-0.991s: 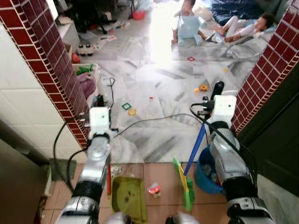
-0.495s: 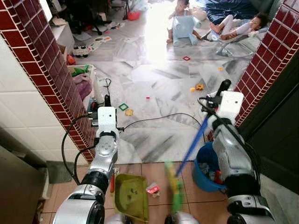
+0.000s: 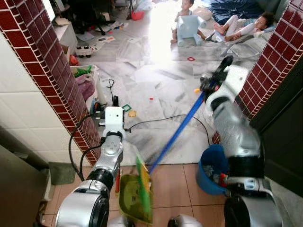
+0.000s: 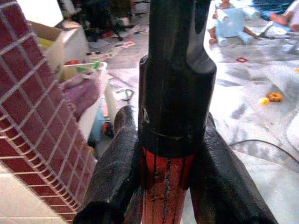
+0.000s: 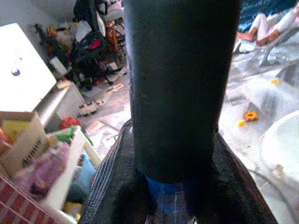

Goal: Sweep floor

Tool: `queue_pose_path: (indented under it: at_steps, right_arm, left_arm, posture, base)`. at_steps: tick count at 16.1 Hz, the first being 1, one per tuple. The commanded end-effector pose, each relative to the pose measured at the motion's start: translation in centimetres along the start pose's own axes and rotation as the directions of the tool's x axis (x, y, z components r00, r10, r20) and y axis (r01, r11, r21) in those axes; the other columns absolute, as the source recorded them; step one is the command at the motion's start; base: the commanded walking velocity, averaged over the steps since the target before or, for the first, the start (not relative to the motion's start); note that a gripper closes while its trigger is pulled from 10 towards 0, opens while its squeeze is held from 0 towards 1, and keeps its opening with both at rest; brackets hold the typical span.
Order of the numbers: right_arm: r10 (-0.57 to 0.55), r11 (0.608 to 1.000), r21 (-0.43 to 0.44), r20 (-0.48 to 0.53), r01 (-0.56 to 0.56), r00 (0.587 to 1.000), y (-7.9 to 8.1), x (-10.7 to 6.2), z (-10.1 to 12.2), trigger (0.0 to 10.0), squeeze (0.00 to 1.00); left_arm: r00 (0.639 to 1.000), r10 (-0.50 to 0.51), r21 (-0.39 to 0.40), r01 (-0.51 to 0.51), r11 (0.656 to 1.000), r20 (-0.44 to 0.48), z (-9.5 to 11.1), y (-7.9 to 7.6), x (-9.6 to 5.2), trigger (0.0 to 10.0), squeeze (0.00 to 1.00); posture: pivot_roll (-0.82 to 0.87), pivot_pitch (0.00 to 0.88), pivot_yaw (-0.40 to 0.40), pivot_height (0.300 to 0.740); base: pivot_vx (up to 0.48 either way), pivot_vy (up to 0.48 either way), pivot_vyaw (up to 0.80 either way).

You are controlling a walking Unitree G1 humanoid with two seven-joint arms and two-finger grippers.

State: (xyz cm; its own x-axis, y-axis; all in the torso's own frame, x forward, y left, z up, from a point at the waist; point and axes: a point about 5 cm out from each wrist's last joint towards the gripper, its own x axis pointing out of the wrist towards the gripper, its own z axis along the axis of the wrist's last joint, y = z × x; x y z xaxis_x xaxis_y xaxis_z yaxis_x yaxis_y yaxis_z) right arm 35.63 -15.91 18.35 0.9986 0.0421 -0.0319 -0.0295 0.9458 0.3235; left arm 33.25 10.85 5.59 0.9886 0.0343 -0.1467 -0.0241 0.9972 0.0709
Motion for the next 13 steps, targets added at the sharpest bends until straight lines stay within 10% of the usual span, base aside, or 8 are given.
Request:
queue_pose_path:
  at_steps: [1,3,8,13]
  right_arm:
    - [0.047,0.995,0.084,0.061,-0.052,0.997,1.3,0.1,2.2,10.0,0.00]
    - [0.083,0.994,0.060,0.085,-0.088,0.993,1.9,0.1,3.3,10.0,0.00]
    - [0.202,0.943,-0.321,0.345,-0.087,0.917,2.9,-0.7,7.8,10.0,0.00]
    - [0.146,0.926,-0.377,0.284,-0.030,0.947,1.2,-1.4,3.7,10.0,0.00]
  left_arm:
    - [0.997,-0.034,-0.011,0.033,0.999,-0.067,-1.1,-0.7,-0.4,10.0,0.00]
    - [0.997,-0.046,-0.023,0.044,0.999,-0.069,-1.2,-0.7,-0.4,10.0,0.00]
    - [0.994,-0.082,-0.049,0.078,0.996,-0.073,-1.2,-0.8,-0.3,10.0,0.00]
    - [0.983,-0.153,-0.068,0.147,0.987,-0.101,-1.5,-1.4,-0.4,10.0,0.00]
  posture:
    - [-0.21,0.000,0.041,0.740]
    - [-0.20,0.000,0.042,0.740]
    - [-0.18,0.000,0.042,0.740]
    - [-0.18,0.000,0.045,0.740]
  base:
    - [0.000,0.000,0.00]
    - [0.000,0.000,0.00]
    - [0.000,0.000,0.00]
    - [0.000,0.000,0.00]
